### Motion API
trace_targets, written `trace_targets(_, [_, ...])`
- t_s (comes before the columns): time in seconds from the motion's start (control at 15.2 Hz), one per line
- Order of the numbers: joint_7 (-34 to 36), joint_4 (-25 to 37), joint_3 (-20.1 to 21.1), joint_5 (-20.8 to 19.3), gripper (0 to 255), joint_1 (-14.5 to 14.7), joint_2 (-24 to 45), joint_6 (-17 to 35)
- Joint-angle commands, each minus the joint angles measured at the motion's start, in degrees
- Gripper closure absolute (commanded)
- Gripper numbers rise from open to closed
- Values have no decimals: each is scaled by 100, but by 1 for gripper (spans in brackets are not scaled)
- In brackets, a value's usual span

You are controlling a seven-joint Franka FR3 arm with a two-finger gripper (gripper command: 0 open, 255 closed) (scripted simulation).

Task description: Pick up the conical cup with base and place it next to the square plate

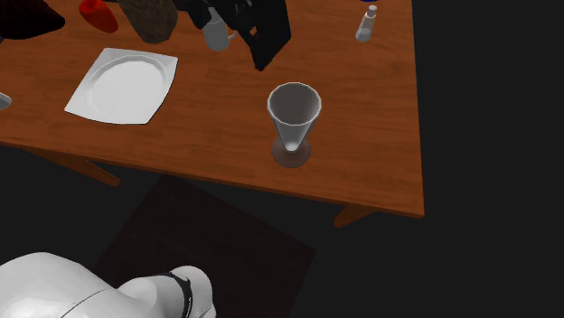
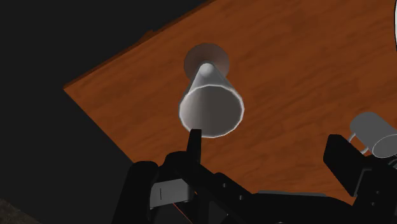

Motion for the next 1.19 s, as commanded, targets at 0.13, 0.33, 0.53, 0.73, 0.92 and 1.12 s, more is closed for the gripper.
trace_targets(0.13, [-168, -199, -178, 3, 0, -17, 151, 307])
trace_targets(0.33, [-430, -445, -446, 25, 0, -38, 438, 769])
trace_targets(0.53, [-712, -628, -715, 76, 0, -47, 796, 1229])
trace_targets(0.73, [-1017, -744, -987, 168, 0, -34, 1224, 1682])
trace_targets(0.92, [-1357, -793, -1263, 319, 0, 6, 1718, 2118])
trace_targets(1.12, [-1744, -772, -1539, 551, 0, 72, 2275, 2524])
